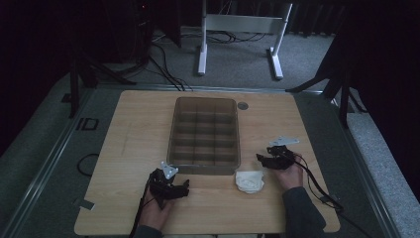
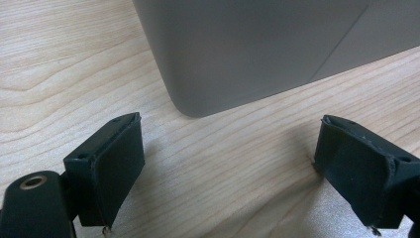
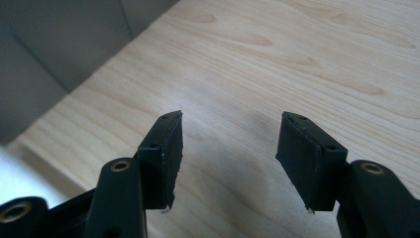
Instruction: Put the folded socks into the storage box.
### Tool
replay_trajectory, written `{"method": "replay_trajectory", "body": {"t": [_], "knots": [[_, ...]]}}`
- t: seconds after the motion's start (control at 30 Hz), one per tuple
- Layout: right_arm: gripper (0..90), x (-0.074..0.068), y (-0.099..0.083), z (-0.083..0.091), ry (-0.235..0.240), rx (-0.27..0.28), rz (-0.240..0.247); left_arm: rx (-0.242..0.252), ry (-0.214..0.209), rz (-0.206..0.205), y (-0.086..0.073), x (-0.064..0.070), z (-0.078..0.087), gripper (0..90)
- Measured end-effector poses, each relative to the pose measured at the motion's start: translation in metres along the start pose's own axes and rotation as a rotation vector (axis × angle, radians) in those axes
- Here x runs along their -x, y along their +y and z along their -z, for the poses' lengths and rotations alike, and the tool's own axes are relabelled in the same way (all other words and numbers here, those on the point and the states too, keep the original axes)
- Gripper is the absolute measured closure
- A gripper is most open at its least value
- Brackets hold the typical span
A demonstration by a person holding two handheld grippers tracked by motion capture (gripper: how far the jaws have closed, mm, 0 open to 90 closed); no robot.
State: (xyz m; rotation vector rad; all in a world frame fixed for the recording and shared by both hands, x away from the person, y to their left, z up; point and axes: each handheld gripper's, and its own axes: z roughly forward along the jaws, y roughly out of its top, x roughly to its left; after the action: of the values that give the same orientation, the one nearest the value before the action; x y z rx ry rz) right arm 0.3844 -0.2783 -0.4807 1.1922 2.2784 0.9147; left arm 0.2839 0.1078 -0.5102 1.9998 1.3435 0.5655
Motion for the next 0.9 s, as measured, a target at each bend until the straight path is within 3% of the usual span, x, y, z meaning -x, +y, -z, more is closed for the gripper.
{"method": "replay_trajectory", "body": {"t": [0.13, 0.63, 0.9], "knots": [[42.3, -0.006, 0.001, 0.002, -0.009, -0.013, 0.047, 0.000, 0.001, 0.000, 0.000, 0.000, 0.000, 12.1], [42.4, -0.017, 0.012, 0.023, -0.001, 0.015, 0.116, 0.000, 0.001, 0.000, 0.000, 0.000, 0.000, 12.1], [42.0, -0.019, 0.015, 0.029, 0.000, -0.002, 0.141, 0.000, 0.001, 0.000, 0.000, 0.000, 0.000, 12.1]]}}
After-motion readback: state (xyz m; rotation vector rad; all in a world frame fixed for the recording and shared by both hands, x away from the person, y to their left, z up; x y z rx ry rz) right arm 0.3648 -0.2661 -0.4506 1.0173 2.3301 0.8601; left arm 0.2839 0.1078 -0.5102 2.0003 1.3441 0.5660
